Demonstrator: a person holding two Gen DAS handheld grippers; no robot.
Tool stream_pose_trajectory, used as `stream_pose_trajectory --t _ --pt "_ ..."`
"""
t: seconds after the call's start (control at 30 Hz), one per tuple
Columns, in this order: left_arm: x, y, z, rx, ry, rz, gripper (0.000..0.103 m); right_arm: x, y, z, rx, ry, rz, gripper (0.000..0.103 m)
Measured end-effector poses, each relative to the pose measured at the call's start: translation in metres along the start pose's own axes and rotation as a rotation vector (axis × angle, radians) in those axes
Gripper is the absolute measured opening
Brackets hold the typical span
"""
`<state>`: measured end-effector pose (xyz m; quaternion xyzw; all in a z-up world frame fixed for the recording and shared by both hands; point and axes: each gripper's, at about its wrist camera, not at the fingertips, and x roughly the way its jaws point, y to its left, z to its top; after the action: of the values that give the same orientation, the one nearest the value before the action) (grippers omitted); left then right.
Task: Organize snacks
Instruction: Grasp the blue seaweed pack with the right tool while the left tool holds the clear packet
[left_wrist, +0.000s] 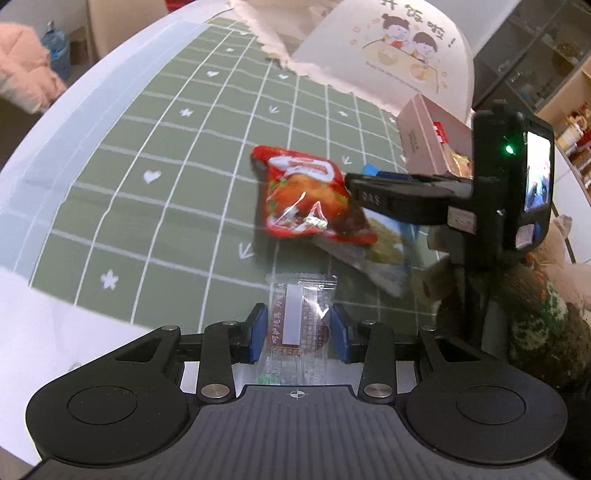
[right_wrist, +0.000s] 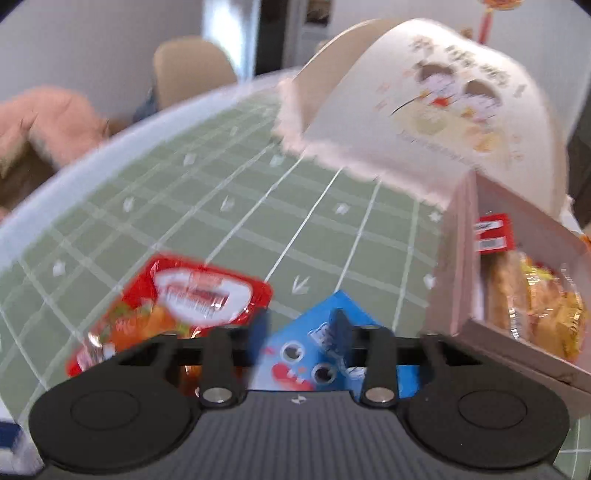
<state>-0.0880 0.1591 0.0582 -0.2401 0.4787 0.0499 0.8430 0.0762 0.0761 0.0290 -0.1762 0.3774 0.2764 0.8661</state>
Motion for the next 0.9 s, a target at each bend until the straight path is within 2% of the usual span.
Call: stream_pose_trajectory --t 0.13,0.23,0.3,0.33,0.4,0.43,0.47,0.6,0.7,0.83,0.9 --pt "0.009 0.005 -0.001 -0.042 0.009 -0.023 0.042 -0.025 0.002 -0.029 -0.156 0.002 0.094 0.034" --pt "0.018 0.0 0.003 -0.042 0.022 -0.054 0.042 -0.048 0.003 -0.062 -0.317 -0.029 0.085 0.034" --pt "0.025 -0.009 0.008 -0.014 0.033 -0.069 0.042 -0.061 -0.003 -0.077 -0.337 -0.033 0.078 0.034" --pt "0.028 -0.015 0.01 0.001 0.038 -0.073 0.042 -0.065 -0.007 -0.081 -0.322 -0.026 0.07 0.036" --pt "0.036 -0.025 0.016 0.032 0.05 -0.085 0.042 -0.074 -0.02 -0.086 -0.254 -0.01 0.046 0.048" --pt "0.038 -0.029 0.018 0.046 0.052 -0.088 0.042 -0.077 -0.028 -0.088 -0.207 -0.011 0.035 0.062" --pt "0.041 -0.035 0.021 0.061 0.05 -0.083 0.042 -0.081 -0.035 -0.09 -0.152 -0.016 0.024 0.069" --pt "0.049 -0.049 0.028 0.109 0.043 -0.041 0.042 -0.098 -0.055 -0.101 -0.006 -0.031 -0.016 0.073" --pt "0.054 -0.055 0.026 0.128 0.047 -0.03 0.042 -0.093 -0.063 -0.104 0.104 0.017 -0.039 0.075" --pt "0.054 -0.062 0.021 0.185 0.039 0.008 0.042 -0.078 -0.069 -0.103 0.257 0.074 0.034 0.078" --pt "0.052 -0.063 0.018 0.202 0.043 0.029 0.042 -0.073 -0.065 -0.102 0.26 0.081 0.034 0.085"
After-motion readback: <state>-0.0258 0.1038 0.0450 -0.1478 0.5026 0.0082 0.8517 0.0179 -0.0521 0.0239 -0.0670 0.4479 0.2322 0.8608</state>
